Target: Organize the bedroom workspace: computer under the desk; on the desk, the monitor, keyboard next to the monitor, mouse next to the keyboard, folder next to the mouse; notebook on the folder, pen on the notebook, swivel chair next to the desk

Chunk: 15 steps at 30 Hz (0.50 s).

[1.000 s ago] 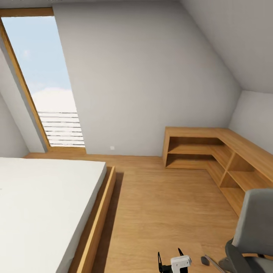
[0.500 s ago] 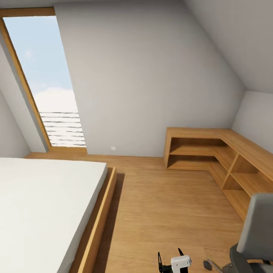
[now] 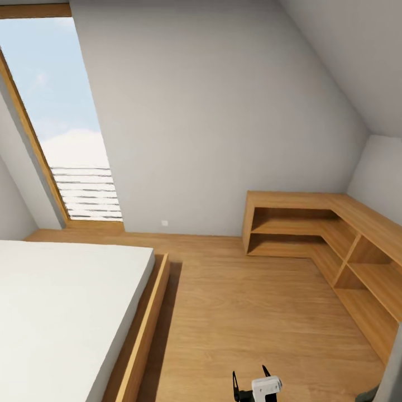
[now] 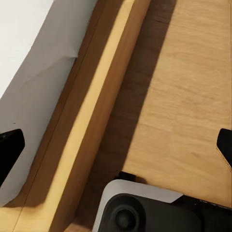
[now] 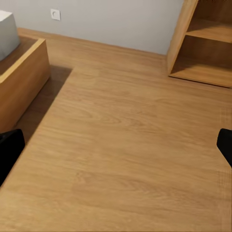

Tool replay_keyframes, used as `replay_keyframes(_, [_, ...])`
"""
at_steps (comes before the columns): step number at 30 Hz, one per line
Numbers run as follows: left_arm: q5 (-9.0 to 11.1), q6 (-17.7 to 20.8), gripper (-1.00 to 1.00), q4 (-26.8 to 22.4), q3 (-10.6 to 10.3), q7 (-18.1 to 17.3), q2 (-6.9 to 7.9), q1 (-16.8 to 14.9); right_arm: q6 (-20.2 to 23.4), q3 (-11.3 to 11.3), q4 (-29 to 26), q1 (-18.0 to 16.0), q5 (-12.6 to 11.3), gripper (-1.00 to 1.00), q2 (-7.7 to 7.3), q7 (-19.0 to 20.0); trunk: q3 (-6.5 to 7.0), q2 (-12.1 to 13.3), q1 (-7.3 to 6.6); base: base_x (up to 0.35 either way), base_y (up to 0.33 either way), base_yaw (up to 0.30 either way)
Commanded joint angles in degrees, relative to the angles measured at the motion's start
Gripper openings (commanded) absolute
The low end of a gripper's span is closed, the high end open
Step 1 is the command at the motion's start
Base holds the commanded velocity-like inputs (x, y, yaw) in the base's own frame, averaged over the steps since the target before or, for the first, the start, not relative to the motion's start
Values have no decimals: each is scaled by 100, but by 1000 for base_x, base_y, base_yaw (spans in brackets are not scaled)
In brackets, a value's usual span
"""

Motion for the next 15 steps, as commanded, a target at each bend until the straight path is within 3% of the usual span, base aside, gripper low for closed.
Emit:
replay_keyframes(1, [30, -18, 100, 1, -17, 15, 0, -4, -12, 50, 9, -6, -19, 100, 2, -32, -12, -12, 7, 321, 0, -135])
replay_keyframes(8, [30, -18, 100, 1, -16, 15, 0, -4, -12, 50, 9, -5, -11, 100, 1, -32, -5, -12, 7, 321, 0, -173])
replay_keyframes(15, [30, -18, 100, 1, -16, 15, 0, -4, -12, 57, 9, -5, -7, 100, 5, -32, -3, -12, 7, 321, 0, -42])
